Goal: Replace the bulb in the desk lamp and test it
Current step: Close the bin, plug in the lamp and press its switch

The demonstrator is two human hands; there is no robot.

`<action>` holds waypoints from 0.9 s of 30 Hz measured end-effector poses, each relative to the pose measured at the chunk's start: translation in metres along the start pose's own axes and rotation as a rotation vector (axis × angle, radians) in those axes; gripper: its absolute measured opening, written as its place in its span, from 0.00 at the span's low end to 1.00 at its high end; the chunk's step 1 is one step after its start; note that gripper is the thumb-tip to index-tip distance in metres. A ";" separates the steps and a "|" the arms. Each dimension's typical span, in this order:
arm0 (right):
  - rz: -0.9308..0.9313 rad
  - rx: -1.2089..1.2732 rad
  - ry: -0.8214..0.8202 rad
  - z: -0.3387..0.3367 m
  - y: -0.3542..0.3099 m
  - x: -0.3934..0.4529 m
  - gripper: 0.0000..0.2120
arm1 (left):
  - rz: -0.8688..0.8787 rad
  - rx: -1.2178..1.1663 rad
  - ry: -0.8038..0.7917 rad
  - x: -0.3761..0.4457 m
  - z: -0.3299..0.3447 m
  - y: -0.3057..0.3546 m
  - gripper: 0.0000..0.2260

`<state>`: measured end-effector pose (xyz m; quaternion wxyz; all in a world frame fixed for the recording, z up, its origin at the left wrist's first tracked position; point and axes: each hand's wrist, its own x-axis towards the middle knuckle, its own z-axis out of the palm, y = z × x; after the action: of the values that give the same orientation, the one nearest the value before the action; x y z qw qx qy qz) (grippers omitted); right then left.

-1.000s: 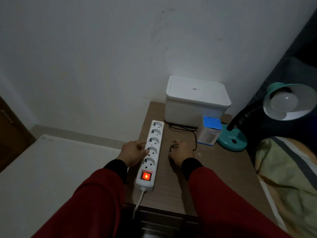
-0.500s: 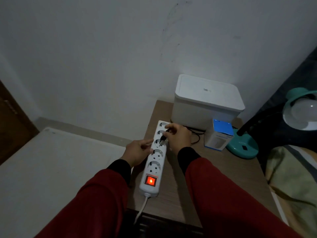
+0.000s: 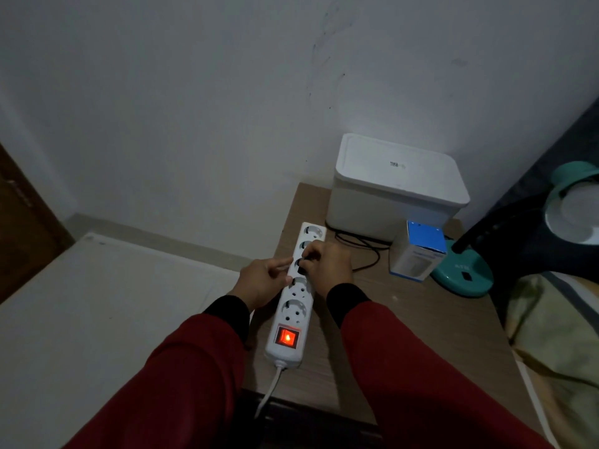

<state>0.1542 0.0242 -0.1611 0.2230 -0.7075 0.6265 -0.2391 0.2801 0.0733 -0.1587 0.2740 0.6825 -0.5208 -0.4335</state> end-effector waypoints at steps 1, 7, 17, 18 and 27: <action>0.002 -0.006 0.000 0.002 0.001 0.001 0.05 | 0.003 -0.003 -0.001 -0.001 0.000 0.000 0.20; -0.004 0.024 -0.035 0.002 0.002 -0.003 0.05 | -0.003 -0.002 0.025 0.000 0.003 0.000 0.20; -0.059 -0.189 -0.434 -0.049 0.005 -0.016 0.37 | -0.029 0.474 -0.014 0.001 0.003 0.022 0.21; -0.055 -0.187 -0.420 -0.055 0.005 -0.018 0.37 | -0.029 0.533 -0.014 0.001 0.002 0.026 0.22; 0.101 -0.595 -0.563 -0.113 0.016 -0.026 0.22 | 0.049 0.923 -0.040 -0.009 0.003 0.076 0.21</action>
<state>0.0691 0.0461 -0.0841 0.1826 -0.7473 0.6168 0.1666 0.2401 0.0586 -0.0945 -0.0584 0.7119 -0.6806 -0.1628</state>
